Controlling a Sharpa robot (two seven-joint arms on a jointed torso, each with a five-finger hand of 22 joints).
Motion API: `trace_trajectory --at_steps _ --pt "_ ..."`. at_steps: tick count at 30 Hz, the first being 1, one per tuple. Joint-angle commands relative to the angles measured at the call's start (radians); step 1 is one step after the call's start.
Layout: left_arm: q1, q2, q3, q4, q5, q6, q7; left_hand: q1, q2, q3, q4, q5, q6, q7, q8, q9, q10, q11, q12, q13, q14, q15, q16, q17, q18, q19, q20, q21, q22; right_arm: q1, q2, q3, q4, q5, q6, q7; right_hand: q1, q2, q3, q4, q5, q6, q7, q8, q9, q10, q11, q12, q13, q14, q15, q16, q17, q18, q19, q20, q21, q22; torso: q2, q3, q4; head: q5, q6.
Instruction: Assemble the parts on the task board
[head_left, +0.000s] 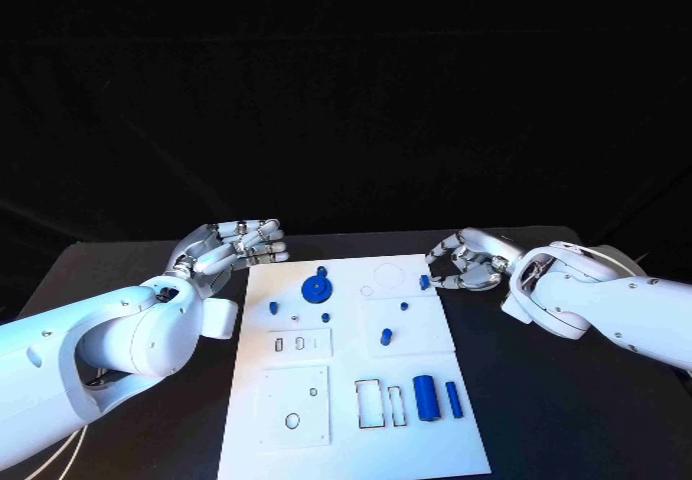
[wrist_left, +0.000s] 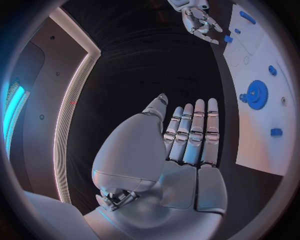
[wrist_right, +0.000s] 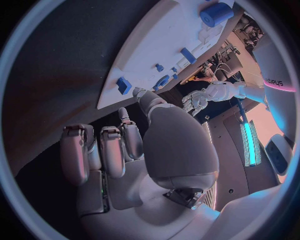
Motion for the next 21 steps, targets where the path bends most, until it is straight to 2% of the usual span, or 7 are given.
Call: trace_trajectory --at_steps 1,5,8,15,21 --pt "0.000 -0.001 0.000 0.004 0.001 0.021 0.009 -0.001 0.002 -0.003 -0.004 0.001 0.000 0.002 -0.004 0.001 -0.003 0.001 -0.004 0.000 -0.006 -0.002 -0.003 0.001 0.002 -0.008 -0.001 -0.007 -0.001 -0.006 0.008 0.000 -0.011 -0.015 0.034 -0.009 -0.004 -0.006 -0.012 0.001 0.006 -0.013 0.003 -0.010 -0.003 -0.011 0.001 -0.005 0.054 0.086 0.011 0.003 0.188 0.008 -0.003 0.007 -0.006 0.137 0.003 0.0018 0.0016 0.004 -0.002" --pt "0.000 -0.003 0.000 0.006 0.001 0.021 0.009 -0.001 0.002 -0.003 -0.004 0.001 0.000 0.002 -0.004 0.001 -0.003 0.001 -0.004 0.000 -0.006 -0.002 -0.003 0.001 0.002 -0.008 -0.001 -0.007 -0.001 -0.011 0.021 -0.001 -0.024 -0.017 0.032 -0.013 -0.001 -0.006 -0.029 0.001 0.008 -0.030 0.008 -0.027 -0.008 -0.017 0.005 -0.009 0.050 0.085 0.014 0.001 0.186 0.009 -0.006 0.010 -0.011 0.134 0.003 0.0008 0.0024 0.008 -0.004" --pt "0.000 -0.003 0.000 0.007 0.001 0.021 0.009 -0.001 0.002 -0.003 -0.004 0.001 0.000 0.002 -0.004 0.001 -0.003 0.001 -0.004 0.000 -0.006 -0.002 -0.003 0.001 0.002 -0.008 -0.001 -0.007 -0.001 -0.014 0.028 -0.001 -0.030 -0.018 0.033 -0.016 -0.001 -0.005 -0.031 0.001 0.009 -0.031 0.008 -0.028 -0.008 -0.017 0.006 -0.009 0.049 0.085 0.015 0.001 0.186 0.009 -0.006 0.010 -0.011 0.133 0.003 0.0012 0.0039 0.008 -0.006" --pt "0.000 -0.007 0.000 0.008 0.001 0.020 0.009 -0.001 0.002 -0.003 -0.005 0.001 0.000 0.002 -0.004 0.001 -0.003 0.000 -0.004 0.000 -0.005 -0.002 -0.003 0.001 0.002 -0.008 -0.001 -0.007 -0.002 -0.020 0.044 -0.001 -0.043 -0.026 0.027 -0.023 -0.001 -0.004 -0.032 0.002 0.009 -0.031 0.008 -0.028 -0.008 -0.015 0.006 -0.007 0.052 0.086 0.015 0.003 0.189 0.009 -0.004 0.010 -0.009 0.136 0.003 0.0012 0.0009 0.011 -0.007" --pt "0.000 -0.008 0.000 0.009 0.001 0.019 0.009 -0.001 0.002 -0.003 -0.005 0.001 0.000 0.002 -0.004 0.001 -0.003 0.000 -0.004 0.000 -0.005 -0.002 -0.003 0.001 0.002 -0.008 -0.001 -0.007 -0.002 -0.021 0.055 -0.001 -0.056 -0.029 0.020 -0.029 0.003 0.011 -0.037 0.004 0.010 -0.011 0.006 -0.023 -0.004 -0.006 0.004 0.001 0.061 0.087 0.015 0.005 0.194 0.007 0.001 0.011 -0.004 0.142 0.002 0.0011 0.0020 0.007 -0.009"
